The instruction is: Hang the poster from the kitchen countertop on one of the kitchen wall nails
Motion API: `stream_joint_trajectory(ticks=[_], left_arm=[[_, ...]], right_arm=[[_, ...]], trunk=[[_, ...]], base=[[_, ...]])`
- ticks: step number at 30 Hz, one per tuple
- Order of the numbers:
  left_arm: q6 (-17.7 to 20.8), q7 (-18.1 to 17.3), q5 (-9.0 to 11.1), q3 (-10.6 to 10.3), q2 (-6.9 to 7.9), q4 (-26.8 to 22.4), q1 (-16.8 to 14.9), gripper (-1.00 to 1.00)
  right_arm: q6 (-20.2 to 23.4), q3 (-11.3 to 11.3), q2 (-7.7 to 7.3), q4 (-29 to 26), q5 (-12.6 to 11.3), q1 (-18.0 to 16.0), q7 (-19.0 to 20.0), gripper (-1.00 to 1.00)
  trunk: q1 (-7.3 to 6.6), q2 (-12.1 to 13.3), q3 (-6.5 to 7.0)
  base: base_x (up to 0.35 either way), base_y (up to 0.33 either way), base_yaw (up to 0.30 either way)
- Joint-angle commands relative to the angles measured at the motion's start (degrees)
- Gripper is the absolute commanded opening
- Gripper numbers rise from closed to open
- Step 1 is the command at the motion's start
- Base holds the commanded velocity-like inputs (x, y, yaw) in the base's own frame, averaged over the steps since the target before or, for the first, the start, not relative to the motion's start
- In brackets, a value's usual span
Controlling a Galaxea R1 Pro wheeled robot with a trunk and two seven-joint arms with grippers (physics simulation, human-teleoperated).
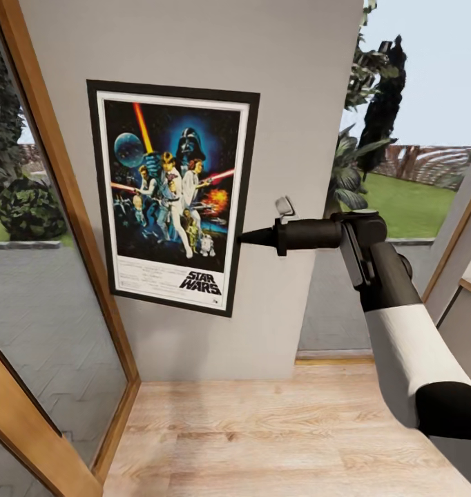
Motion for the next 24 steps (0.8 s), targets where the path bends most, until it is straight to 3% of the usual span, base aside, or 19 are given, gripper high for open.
stream_joint_trajectory(ticks=[1,19,24], left_arm=[[0.0,-0.3,0.0,0.2,-0.02,-0.1,0.0,1.00],[0.1,-0.4,0.0,0.2,-0.02,-0.1,0.0,1.00],[0.1,-0.5,0.0,0.2,-0.02,-0.2,0.0,1.00]], right_arm=[[0.7,0.1,-0.06,0.2,-0.5,-0.2,0.0,-1.00],[0.5,0.0,-0.23,0.5,-0.6,-0.6,0.2,-1.00],[0.8,0.0,-2.01,0.8,-0.5,-2.4,0.4,-1.00]], trunk=[[0.04,-0.1,-0.12],[0.04,-0.1,-0.12],[0.04,-0.1,-0.12]], base=[[0.000,0.000,0.000],[0.000,0.000,0.000],[0.000,0.000,0.000]])
